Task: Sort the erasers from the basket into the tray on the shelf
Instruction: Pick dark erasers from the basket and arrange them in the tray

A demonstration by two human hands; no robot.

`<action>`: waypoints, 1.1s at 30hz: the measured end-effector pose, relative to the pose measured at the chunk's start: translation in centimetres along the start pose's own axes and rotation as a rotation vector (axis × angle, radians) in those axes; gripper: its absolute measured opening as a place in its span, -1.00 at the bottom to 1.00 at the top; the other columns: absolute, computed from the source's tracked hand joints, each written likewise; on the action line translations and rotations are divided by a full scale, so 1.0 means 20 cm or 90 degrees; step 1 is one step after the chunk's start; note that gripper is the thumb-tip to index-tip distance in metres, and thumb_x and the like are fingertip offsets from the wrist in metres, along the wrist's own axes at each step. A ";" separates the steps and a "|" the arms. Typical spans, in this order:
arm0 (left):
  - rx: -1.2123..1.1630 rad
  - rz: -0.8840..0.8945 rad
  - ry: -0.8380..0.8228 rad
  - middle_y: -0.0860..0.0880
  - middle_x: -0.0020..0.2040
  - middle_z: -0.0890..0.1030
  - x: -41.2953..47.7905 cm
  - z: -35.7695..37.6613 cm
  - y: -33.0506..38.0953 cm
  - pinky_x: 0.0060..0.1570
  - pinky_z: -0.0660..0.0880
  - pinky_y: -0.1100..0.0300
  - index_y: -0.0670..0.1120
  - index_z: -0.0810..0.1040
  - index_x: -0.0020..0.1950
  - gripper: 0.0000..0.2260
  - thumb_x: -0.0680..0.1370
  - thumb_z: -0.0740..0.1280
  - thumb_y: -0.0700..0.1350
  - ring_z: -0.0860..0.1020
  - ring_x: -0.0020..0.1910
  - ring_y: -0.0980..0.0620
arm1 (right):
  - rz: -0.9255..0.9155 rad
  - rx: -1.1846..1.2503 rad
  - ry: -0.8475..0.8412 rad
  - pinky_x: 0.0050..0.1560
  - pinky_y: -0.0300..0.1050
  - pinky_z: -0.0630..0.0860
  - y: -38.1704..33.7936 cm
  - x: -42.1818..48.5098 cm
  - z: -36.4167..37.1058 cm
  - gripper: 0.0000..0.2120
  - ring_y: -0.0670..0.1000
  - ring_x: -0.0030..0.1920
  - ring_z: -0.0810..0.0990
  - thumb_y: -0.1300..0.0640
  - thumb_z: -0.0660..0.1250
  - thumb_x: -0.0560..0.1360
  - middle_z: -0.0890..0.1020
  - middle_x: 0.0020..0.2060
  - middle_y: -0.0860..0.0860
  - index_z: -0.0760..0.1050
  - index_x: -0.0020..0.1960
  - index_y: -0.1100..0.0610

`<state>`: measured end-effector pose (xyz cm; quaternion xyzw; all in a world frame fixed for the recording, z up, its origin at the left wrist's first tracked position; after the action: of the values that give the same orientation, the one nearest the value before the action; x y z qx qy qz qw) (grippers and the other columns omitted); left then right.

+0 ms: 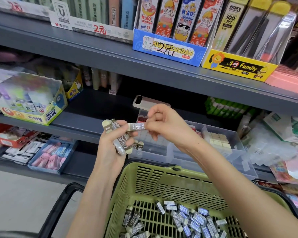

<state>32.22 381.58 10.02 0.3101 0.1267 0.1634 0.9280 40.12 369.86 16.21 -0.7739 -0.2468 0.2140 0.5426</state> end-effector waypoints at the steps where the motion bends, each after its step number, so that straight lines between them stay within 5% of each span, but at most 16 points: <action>1: -0.001 0.004 0.004 -0.10 -0.32 0.59 0.00 0.00 0.00 -0.53 0.37 0.34 -0.19 0.46 -0.15 -0.87 0.34 0.34 -0.27 0.54 -0.38 0.03 | -0.002 -0.012 -0.029 -0.41 -0.23 0.43 0.01 -0.01 0.00 -0.73 0.02 -0.44 0.46 0.42 0.30 0.39 0.54 -0.36 0.07 0.44 -0.03 0.10; 5: 0.013 0.000 0.005 -0.08 -0.32 0.59 -0.01 0.02 -0.01 -0.48 0.42 0.32 -0.15 0.49 -0.20 -0.92 0.35 0.36 -0.23 0.49 -0.39 0.07 | -0.025 -0.145 -0.127 -0.26 -0.25 0.43 0.00 -0.04 0.02 -0.71 -0.03 -0.30 0.46 0.36 0.38 0.39 0.55 -0.31 0.09 0.53 0.05 0.09; 10: 0.029 -0.011 -0.017 -0.16 -0.24 0.63 -0.01 0.03 -0.02 -0.48 0.43 0.30 -0.15 0.47 -0.13 -0.87 0.36 0.35 -0.24 0.52 -0.36 0.03 | -0.009 -0.066 -0.071 -0.37 -0.15 0.53 -0.01 -0.04 0.00 -0.86 0.06 -0.32 0.55 0.25 0.40 0.46 0.61 -0.17 0.26 0.53 0.00 0.25; 14: -0.018 0.023 0.021 -0.12 -0.27 0.63 0.00 -0.01 0.00 -0.47 0.41 0.33 -0.16 0.48 -0.14 -0.86 0.34 0.35 -0.26 0.60 -0.28 0.02 | 0.065 -0.193 -0.006 -0.08 0.06 0.59 0.06 0.00 -0.07 -0.72 0.04 -0.39 0.61 0.26 0.43 0.44 0.56 -0.32 0.10 0.50 0.12 0.28; 17: -0.054 0.041 0.054 -0.09 -0.28 0.61 0.01 -0.04 0.02 -0.47 0.41 0.33 -0.14 0.48 -0.13 -0.84 0.32 0.36 -0.26 0.59 -0.30 0.04 | 0.144 -0.294 -0.068 -0.14 0.01 0.59 0.12 0.00 -0.04 -0.69 0.05 -0.38 0.64 0.30 0.47 0.39 0.54 -0.34 0.00 0.41 0.05 0.20; 20: -0.065 0.047 0.070 -0.08 -0.29 0.60 0.01 -0.06 0.02 -0.47 0.41 0.32 -0.13 0.47 -0.11 -0.80 0.31 0.37 -0.26 0.58 -0.31 0.05 | 0.172 -0.318 -0.081 -0.12 -0.02 0.60 0.17 0.03 0.01 -0.73 0.07 -0.35 0.66 0.34 0.44 0.40 0.61 -0.21 0.11 0.37 -0.11 0.14; 22: -0.062 0.049 0.071 -0.07 -0.30 0.59 0.01 -0.06 0.01 -0.48 0.41 0.32 -0.13 0.46 -0.09 -0.78 0.31 0.37 -0.27 0.58 -0.32 0.05 | 0.170 -0.357 -0.053 -0.12 -0.09 0.62 0.19 0.05 0.03 -0.77 0.06 -0.33 0.67 0.38 0.41 0.41 0.64 -0.13 0.15 0.42 -0.19 0.13; 25: -0.054 0.049 0.066 -0.07 -0.30 0.59 0.01 -0.05 0.01 -0.48 0.41 0.32 -0.13 0.47 -0.09 -0.78 0.30 0.38 -0.26 0.58 -0.33 0.05 | 0.148 -0.448 -0.003 -0.16 -0.17 0.56 0.23 0.06 0.06 -0.87 -0.04 -0.40 0.61 0.40 0.35 0.42 0.62 -0.28 0.06 0.55 -0.16 0.19; 33: -0.081 0.026 0.062 -0.08 -0.30 0.59 0.02 -0.04 0.01 -0.43 0.45 0.30 -0.14 0.48 -0.12 -0.83 0.33 0.37 -0.25 0.57 -0.33 0.04 | 0.091 -0.537 -0.036 0.19 -0.04 0.51 0.26 0.08 0.10 -0.63 0.06 0.13 0.58 0.45 0.28 0.42 0.62 0.15 0.06 0.60 0.15 0.17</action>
<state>32.24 382.29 9.49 0.2449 0.1550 0.2047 0.9349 40.85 370.84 10.54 -0.9370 -0.2735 0.1527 0.1550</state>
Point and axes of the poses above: each hand's wrist, its own x-axis towards the middle knuckle, its own z-axis out of the palm, y = z × x, the point moved 2 cm from there along x, towards the middle knuckle
